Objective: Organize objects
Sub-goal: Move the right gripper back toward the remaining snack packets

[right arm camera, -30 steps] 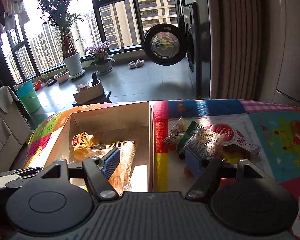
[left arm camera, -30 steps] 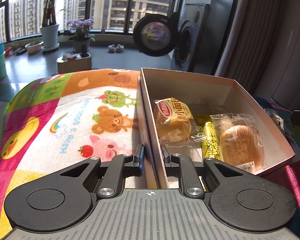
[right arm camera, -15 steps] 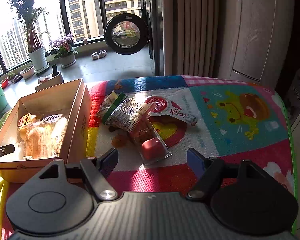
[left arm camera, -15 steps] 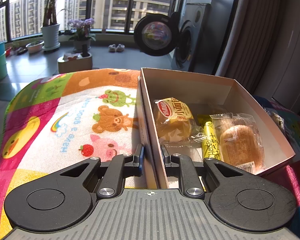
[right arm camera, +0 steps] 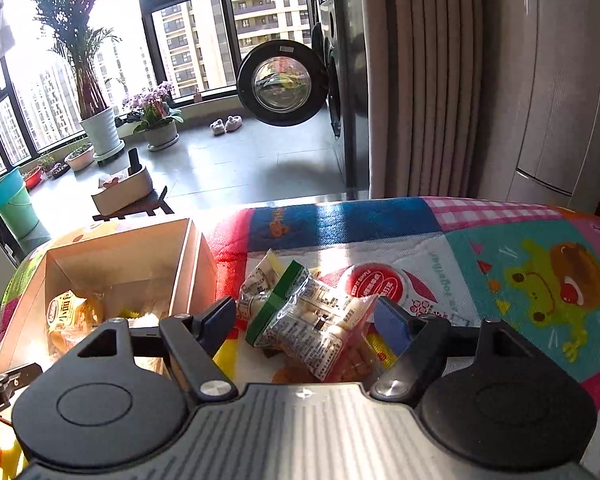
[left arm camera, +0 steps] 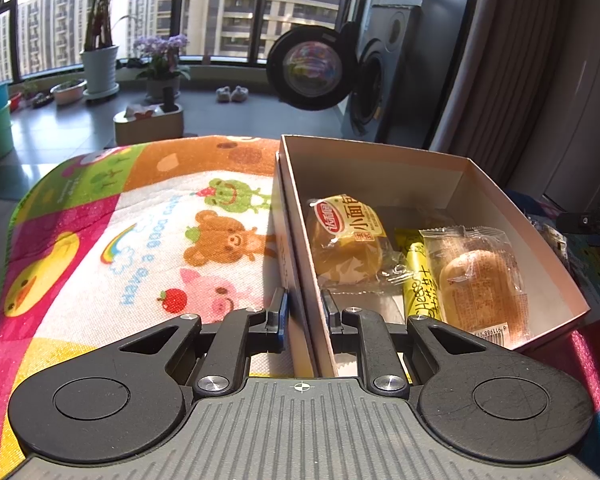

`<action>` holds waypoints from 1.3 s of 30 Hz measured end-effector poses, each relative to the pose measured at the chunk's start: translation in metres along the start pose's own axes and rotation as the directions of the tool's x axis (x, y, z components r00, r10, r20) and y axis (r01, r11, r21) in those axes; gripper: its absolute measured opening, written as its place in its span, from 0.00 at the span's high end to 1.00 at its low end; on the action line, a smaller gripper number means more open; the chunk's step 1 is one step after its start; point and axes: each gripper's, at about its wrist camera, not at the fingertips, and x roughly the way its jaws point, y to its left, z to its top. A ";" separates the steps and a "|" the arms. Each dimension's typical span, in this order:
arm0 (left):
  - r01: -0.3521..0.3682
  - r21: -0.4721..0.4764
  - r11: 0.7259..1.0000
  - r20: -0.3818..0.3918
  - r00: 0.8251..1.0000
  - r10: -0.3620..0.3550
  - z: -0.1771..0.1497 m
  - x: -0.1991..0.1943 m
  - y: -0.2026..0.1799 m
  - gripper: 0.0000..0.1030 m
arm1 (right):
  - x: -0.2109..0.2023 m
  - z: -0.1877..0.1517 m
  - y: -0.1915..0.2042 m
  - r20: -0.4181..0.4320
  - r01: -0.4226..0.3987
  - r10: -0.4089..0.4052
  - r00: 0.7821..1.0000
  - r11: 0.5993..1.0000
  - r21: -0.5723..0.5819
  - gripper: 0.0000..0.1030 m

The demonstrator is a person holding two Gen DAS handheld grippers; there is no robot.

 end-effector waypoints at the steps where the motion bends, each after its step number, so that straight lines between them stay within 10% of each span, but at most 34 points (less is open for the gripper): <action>1: 0.000 0.000 1.000 0.000 1.000 0.000 0.000 0.000 0.000 0.83 | 0.009 0.008 -0.003 -0.005 0.016 -0.016 1.000 1.000 0.012 0.47; 19: 0.007 -0.001 1.000 -0.001 1.000 -0.007 0.000 0.001 0.001 0.82 | -0.003 -0.025 -0.016 -0.178 -0.123 0.117 0.977 0.992 -0.019 0.53; 28: 0.006 0.000 1.000 -0.002 1.000 -0.006 -0.001 0.001 0.001 0.82 | 0.029 0.011 -0.055 -0.081 0.047 -0.041 0.996 0.996 0.069 0.23; 35: 0.002 0.007 1.000 -0.007 1.000 -0.002 0.000 0.001 0.000 0.82 | 0.089 0.023 -0.054 -0.132 0.087 -0.072 0.989 0.991 0.106 0.23; 39: 0.001 0.007 1.000 -0.006 1.000 -0.001 0.000 0.001 0.001 0.82 | 0.090 0.022 -0.061 -0.151 0.103 -0.087 0.985 0.990 0.095 0.42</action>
